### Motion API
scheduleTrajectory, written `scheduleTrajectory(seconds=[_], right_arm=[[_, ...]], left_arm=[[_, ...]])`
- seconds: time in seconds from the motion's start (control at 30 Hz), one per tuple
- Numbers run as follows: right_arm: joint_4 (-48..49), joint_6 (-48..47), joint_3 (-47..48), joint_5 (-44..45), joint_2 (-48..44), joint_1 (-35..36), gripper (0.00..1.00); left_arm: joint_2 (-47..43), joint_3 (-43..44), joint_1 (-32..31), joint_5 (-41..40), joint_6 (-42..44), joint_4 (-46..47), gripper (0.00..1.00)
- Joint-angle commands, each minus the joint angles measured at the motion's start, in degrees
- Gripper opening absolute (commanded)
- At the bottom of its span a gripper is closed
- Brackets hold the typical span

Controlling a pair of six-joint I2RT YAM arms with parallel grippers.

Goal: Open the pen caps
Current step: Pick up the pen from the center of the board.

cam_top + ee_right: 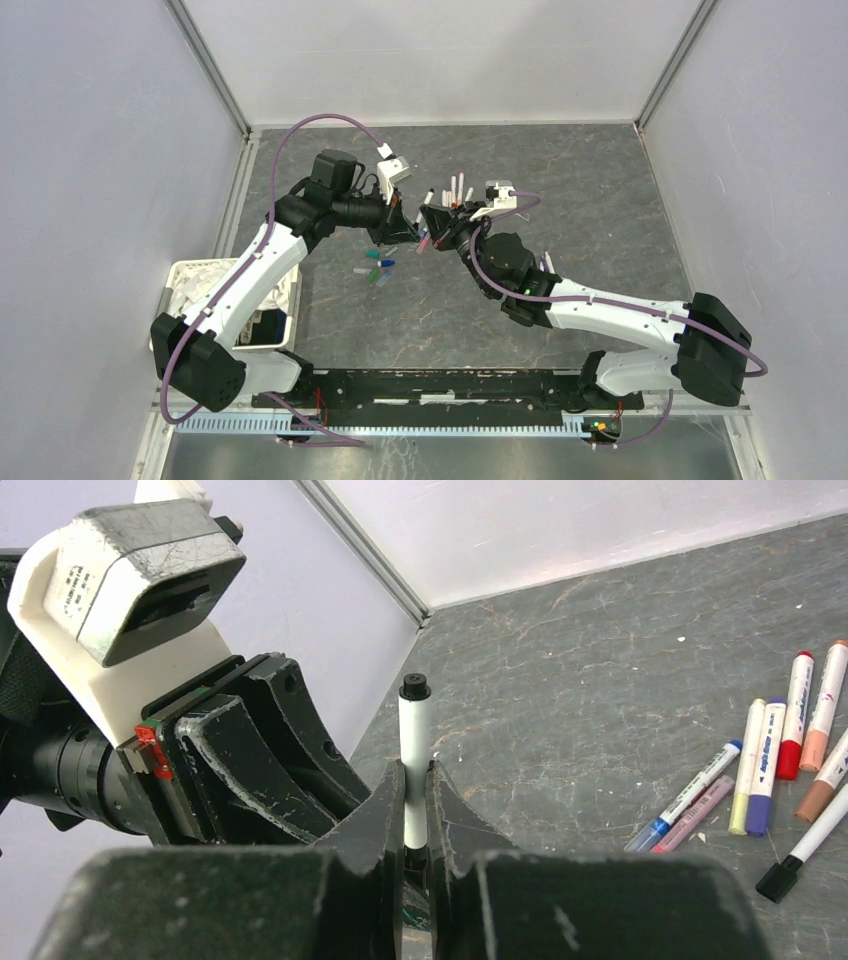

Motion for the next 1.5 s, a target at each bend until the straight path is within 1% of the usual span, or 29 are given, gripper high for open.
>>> scheduleTrajectory(seconds=[0.0, 0.07, 0.1, 0.13, 0.2, 0.3, 0.37, 0.43, 0.57, 0.7, 0.8, 0.93, 1.2, 1.37, 1.47], right_arm=[[-0.2, -0.3, 0.7, -1.1, -2.3, 0.6, 0.18], [-4.2, -0.2, 2.1, -5.7, -3.8, -1.7, 0.31], [-6.2, 0.6, 2.6, -10.1, -4.7, -4.2, 0.36], [-8.2, 1.9, 3.5, -16.9, -5.2, -7.5, 0.41], [-13.6, 3.3, 6.6, -28.9, -5.5, -13.4, 0.46], [-26.1, 0.7, 13.4, -41.6, -3.7, -20.4, 0.57], [-32.5, -1.8, 17.1, -47.8, -2.0, -22.4, 0.61], [-36.6, -2.7, 19.2, -54.2, 0.1, -23.7, 0.64], [-42.4, -3.2, 22.2, -66.0, 5.8, -24.5, 0.65], [-44.3, -2.8, 21.1, -69.6, 8.5, -24.3, 0.65], [-42.5, -1.7, 20.0, -72.1, 9.1, -24.3, 0.65], [-42.6, -1.6, 20.7, -75.5, 11.2, -23.1, 0.64], [-45.6, -3.3, 23.3, -76.7, 17.0, -19.1, 0.62], [-45.0, -3.0, 24.3, -77.3, 19.5, -17.6, 0.59], [-44.2, -2.9, 25.1, -78.1, 21.1, -16.9, 0.56]], left_arm=[[-0.3, 1.2, 0.1, -2.8, 4.8, -1.8, 0.02], [-0.3, 1.6, 0.1, -3.5, 9.8, -5.2, 0.02], [-0.4, 1.6, 0.1, -4.1, 13.3, -7.2, 0.02], [-0.5, 1.4, -0.1, -5.4, 16.9, -8.9, 0.02], [-1.1, 0.5, -0.3, -8.5, 24.7, -12.4, 0.02], [-3.3, -2.1, -0.8, -12.8, 34.7, -16.3, 0.02], [-4.9, -3.8, -1.7, -15.3, 39.4, -17.8, 0.02], [-6.2, -4.5, -2.9, -16.5, 43.8, -19.6, 0.02], [-7.6, -4.9, -6.6, -20.5, 48.2, -22.6, 0.02], [-7.8, -4.3, -9.3, -24.1, 50.3, -24.1, 0.02], [-7.6, -3.6, -10.5, -25.5, 51.1, -24.6, 0.02], [-6.8, -3.1, -12.0, -27.6, 51.7, -24.5, 0.02], [-4.9, -1.6, -14.7, -31.9, 52.7, -24.0, 0.02], [-4.4, -1.4, -15.5, -33.2, 53.5, -24.1, 0.02], [-4.3, -1.8, -16.3, -33.8, 54.2, -24.1, 0.02]])
